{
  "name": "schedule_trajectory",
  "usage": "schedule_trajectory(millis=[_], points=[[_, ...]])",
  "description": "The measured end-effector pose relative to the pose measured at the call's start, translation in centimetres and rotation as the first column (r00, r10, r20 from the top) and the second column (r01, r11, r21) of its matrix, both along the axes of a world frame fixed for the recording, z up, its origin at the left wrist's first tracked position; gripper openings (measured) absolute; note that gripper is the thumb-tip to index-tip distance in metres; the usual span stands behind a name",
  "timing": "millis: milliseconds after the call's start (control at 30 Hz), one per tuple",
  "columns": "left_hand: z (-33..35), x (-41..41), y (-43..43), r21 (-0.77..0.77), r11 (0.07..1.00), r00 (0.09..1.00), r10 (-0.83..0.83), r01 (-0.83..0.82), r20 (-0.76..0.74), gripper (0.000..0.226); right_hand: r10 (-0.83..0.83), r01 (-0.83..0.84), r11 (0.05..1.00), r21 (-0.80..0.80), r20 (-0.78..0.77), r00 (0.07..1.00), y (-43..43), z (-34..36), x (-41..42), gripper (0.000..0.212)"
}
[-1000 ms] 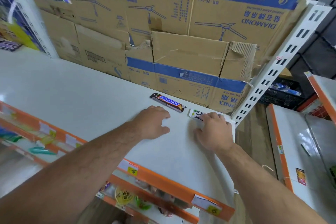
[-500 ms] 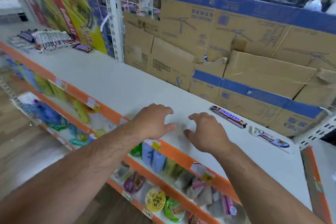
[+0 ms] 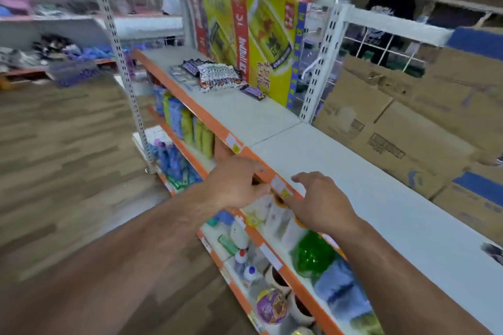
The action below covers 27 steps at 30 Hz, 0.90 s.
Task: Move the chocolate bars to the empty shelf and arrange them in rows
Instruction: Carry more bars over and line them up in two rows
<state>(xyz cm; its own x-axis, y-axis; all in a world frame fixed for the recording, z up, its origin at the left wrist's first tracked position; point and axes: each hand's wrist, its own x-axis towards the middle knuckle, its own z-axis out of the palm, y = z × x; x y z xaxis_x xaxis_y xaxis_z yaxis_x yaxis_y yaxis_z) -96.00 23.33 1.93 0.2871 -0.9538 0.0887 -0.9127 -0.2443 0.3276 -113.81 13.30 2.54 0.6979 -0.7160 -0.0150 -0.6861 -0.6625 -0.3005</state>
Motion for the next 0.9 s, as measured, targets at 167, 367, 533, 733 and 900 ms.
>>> schedule_trajectory(millis=[167,367,533,733,900], points=[[-0.6,6.5,1.0,0.020,0.995,0.995,0.096,-0.095,-0.039,0.049,0.105,-0.105,0.994,-0.018,-0.027,0.994,-1.0,0.0,8.1,0.045],[-0.8,17.0,-0.5,-0.007,0.973,0.970,0.229,-0.230,-0.079,0.032,0.205,-0.205,0.979,0.007,0.032,0.978,-4.7,-0.8,19.5,0.042],[0.1,25.2,-2.6,0.038,0.944,0.939,0.331,-0.329,-0.091,0.049,0.305,-0.305,0.952,0.035,0.010,0.952,-7.8,0.4,28.7,0.048],[0.3,33.7,-4.8,0.006,0.928,0.924,0.372,-0.373,-0.086,0.047,0.351,-0.352,0.936,0.015,0.006,0.936,-10.0,0.3,38.5,0.052],[-0.7,41.9,-6.6,0.006,0.951,0.947,0.308,-0.308,-0.090,0.051,0.306,-0.306,0.952,0.010,-0.017,0.952,-10.9,-0.8,46.0,0.056]])
